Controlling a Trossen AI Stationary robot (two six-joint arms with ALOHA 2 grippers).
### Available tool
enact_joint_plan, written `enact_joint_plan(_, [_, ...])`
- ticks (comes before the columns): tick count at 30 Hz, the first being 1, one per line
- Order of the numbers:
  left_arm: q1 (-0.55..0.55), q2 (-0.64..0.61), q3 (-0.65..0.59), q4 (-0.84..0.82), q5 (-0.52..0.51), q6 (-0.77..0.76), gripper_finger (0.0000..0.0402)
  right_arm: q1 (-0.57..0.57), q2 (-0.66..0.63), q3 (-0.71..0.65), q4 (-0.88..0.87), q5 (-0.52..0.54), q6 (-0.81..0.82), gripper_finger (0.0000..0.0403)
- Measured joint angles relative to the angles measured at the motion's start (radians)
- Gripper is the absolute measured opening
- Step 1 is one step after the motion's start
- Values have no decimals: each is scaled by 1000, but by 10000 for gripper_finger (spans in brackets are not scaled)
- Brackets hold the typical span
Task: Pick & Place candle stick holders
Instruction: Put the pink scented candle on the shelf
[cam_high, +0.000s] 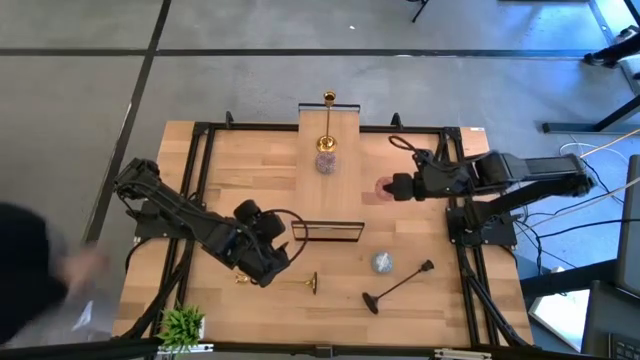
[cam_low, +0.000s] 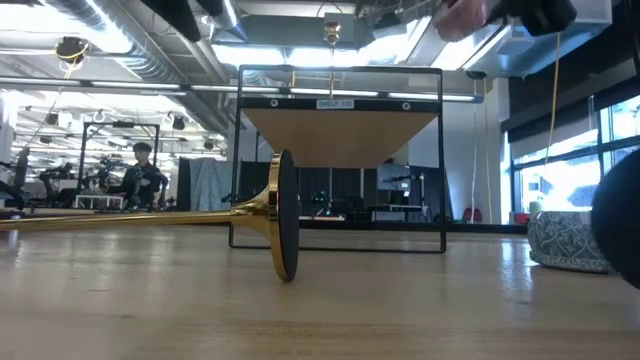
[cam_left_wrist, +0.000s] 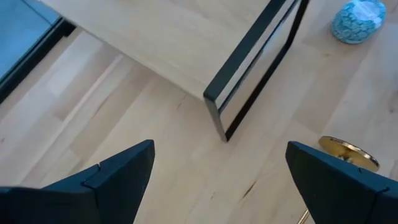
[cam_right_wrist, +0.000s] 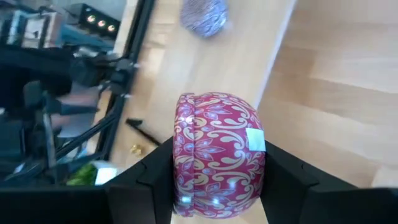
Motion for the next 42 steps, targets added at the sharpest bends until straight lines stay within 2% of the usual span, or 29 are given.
enact_joint_plan(7, [9,0,-50,8,1,-70,357,-195,29,0,67,-126,-153,179])
enact_joint_plan(16, [24,0,-66,17,7,-211,356,-548,126,0,221,-491,-400,179])
enact_joint_plan(21, [43,0,-66,51,14,-246,350,-661,178,0,315,-681,-491,179])
enact_joint_plan(26, [50,0,-66,58,-18,-298,347,-721,234,0,338,-829,-585,179])
enact_joint_plan(29, [50,0,-66,58,-28,-324,346,-730,259,-17,359,-886,-616,179])
enact_joint_plan(34, [50,0,-66,43,-27,-317,346,-759,260,-124,452,-949,-619,179])
enact_joint_plan(42, [56,0,-66,43,-12,-292,346,-815,177,-324,640,-939,-487,179])
